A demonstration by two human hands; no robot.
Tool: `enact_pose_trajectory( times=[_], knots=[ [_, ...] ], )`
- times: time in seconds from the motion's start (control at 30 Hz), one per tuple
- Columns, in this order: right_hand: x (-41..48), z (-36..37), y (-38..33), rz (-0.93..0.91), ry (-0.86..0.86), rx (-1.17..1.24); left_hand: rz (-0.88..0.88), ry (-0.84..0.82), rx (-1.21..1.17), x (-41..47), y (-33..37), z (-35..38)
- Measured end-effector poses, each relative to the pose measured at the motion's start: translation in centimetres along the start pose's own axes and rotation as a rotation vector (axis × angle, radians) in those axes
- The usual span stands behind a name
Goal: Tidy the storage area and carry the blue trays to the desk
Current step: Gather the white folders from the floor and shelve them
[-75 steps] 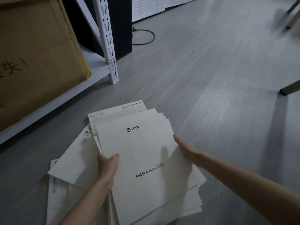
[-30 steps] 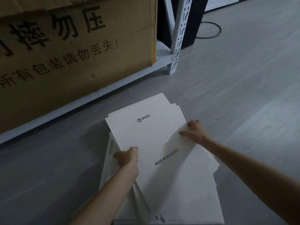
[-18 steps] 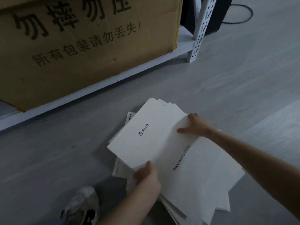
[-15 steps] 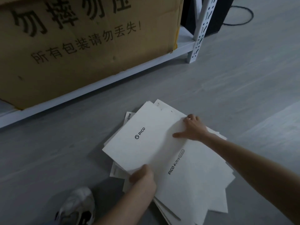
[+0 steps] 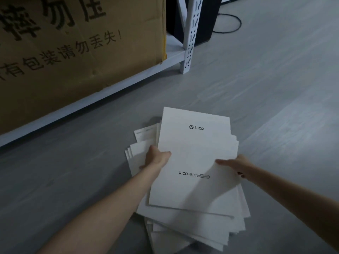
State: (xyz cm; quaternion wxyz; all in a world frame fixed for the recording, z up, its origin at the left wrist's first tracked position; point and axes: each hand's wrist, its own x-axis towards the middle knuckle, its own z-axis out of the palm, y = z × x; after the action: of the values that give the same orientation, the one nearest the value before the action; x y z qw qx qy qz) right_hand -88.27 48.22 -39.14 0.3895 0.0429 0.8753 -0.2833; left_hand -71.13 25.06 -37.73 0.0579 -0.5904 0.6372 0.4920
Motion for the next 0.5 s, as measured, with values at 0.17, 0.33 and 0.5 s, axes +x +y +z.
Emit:
enact_pose_trajectory(
  times=[0.17,0.33,0.5],
  knots=[
    [0.0,-0.7,-0.9,-0.059,0.022,0.045,0.044,0.119,0.057,-1.4,-2.8,-0.4],
    [0.0,3.4,-2.7,-0.096,0.041,0.04,-0.064,0.294,0.199,-1.5,-6.5,-1.1],
    [-1.9,5.5,-2.9,-0.073,0.034,0.047,-0.014,0.27,-0.07,-0.5,-5.8,-2.4]
  ],
)
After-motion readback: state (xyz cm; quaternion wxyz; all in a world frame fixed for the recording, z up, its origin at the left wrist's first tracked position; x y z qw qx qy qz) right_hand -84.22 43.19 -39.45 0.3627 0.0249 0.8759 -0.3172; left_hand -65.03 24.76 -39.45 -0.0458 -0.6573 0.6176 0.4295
